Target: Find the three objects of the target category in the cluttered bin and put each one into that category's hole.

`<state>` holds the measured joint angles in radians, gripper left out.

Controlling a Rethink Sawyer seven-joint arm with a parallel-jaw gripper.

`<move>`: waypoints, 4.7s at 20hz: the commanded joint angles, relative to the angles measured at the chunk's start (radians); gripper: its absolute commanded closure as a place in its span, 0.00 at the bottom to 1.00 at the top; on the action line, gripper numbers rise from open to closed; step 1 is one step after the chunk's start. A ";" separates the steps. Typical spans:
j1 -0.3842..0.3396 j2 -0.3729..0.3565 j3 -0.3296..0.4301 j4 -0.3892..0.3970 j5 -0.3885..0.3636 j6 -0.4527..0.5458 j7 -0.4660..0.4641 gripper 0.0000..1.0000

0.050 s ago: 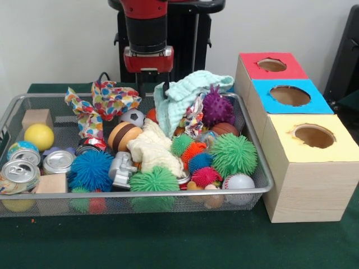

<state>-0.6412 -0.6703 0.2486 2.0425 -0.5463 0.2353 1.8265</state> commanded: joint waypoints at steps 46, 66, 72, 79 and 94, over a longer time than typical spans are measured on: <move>0.527 0.331 -0.338 -0.382 0.017 -0.157 0.142 0.00; 0.215 -0.025 -0.131 -0.154 -0.015 0.083 -0.199 1.00; -0.057 -0.089 0.041 -0.216 -0.136 0.223 -0.544 1.00; -0.234 -0.030 0.231 -0.330 -0.257 0.302 -0.750 1.00; -0.225 0.022 0.281 -0.258 -0.168 0.308 -0.590 0.00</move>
<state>-0.8617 -0.6885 0.4404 1.8021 -0.7177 0.4729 1.3666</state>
